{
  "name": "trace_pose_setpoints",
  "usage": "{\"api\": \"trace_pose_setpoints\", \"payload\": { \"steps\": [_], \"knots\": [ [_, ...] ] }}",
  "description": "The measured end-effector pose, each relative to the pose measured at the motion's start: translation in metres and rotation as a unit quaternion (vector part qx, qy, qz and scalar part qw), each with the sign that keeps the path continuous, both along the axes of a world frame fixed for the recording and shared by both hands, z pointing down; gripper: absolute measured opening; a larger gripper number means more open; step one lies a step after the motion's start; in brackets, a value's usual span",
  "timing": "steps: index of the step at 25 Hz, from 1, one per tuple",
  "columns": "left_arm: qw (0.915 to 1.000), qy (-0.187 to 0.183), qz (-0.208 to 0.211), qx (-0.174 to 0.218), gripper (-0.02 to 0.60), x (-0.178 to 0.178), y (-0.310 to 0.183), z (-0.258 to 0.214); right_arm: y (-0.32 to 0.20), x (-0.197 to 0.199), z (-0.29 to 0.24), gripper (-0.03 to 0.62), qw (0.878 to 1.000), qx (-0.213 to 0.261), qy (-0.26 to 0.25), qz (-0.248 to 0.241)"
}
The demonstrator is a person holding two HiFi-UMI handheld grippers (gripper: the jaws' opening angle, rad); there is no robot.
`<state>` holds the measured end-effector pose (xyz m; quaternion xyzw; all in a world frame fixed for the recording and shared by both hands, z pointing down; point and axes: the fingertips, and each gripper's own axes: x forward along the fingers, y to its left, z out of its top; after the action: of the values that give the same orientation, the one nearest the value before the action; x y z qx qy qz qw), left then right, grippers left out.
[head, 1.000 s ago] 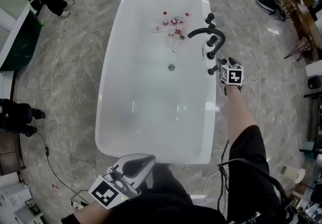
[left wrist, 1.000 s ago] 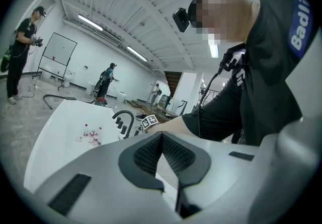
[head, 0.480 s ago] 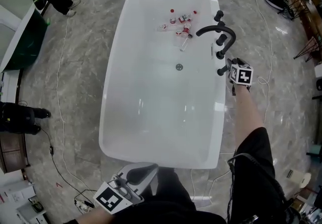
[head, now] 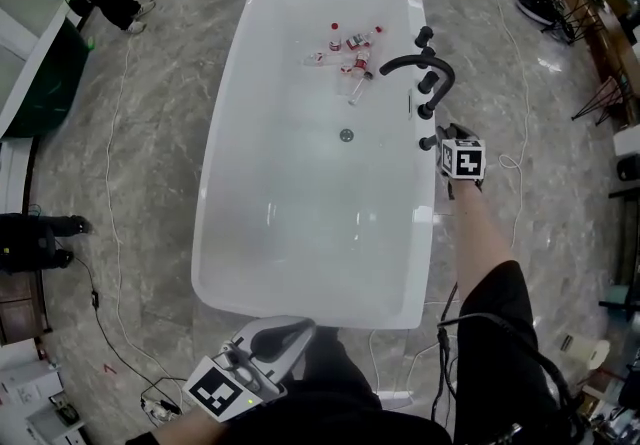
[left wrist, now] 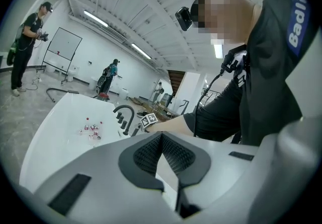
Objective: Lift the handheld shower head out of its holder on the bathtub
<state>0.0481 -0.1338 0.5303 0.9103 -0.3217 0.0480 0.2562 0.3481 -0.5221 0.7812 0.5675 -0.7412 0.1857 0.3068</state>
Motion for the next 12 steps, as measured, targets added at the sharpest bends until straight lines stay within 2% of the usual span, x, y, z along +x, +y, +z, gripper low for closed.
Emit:
{"api": "trace_pose_setpoints", "payload": {
  "steps": [12],
  "knots": [
    [0.9983,0.029,0.022,0.046,0.0,-0.01,0.016,-0.063,0.06,-0.014,-0.073,0.133,0.999,0.033,-0.001,0.013]
  ]
}}
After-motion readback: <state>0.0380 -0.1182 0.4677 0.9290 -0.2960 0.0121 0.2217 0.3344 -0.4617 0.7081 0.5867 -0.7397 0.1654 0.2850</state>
